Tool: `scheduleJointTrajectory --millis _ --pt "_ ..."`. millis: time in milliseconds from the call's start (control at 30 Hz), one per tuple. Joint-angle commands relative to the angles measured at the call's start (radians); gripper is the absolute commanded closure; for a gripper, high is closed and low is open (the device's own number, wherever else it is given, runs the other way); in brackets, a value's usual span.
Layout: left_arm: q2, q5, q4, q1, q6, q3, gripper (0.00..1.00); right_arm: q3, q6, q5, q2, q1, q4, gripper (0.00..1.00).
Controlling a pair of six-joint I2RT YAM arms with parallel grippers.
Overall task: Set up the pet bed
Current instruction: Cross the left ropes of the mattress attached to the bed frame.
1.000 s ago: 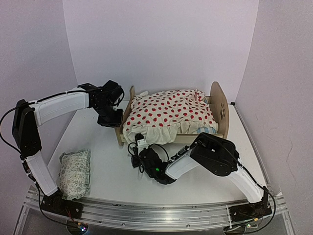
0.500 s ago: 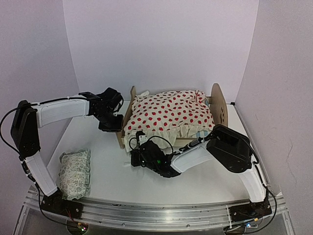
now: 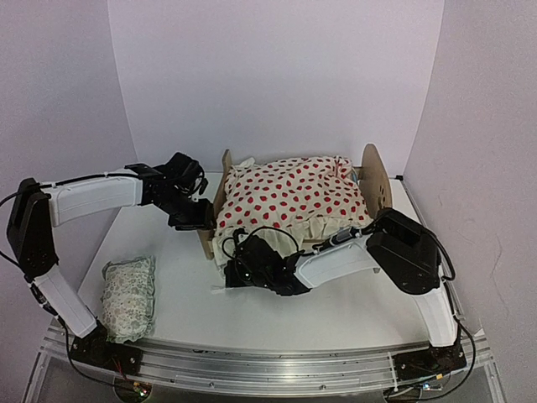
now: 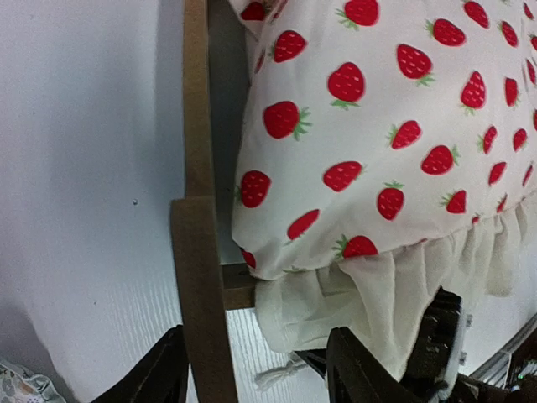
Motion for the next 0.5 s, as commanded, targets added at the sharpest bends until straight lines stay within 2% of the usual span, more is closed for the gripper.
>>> scheduleJointTrajectory --millis 0,167,367,467 --pt "-0.095 0.070 0.049 -0.004 0.030 -0.028 0.29 0.065 0.080 -0.105 -0.066 -0.009 -0.128 1.00" --pt "-0.166 0.076 0.055 -0.004 0.092 -0.076 0.21 0.040 0.165 -0.131 -0.103 -0.041 -0.154 1.00" --pt "-0.299 0.023 0.084 -0.004 0.222 -0.163 0.18 0.052 0.213 -0.180 -0.119 -0.074 -0.180 1.00" --pt "-0.410 0.057 0.173 -0.006 0.317 -0.286 0.21 0.074 0.235 -0.213 -0.115 -0.087 -0.200 1.00"
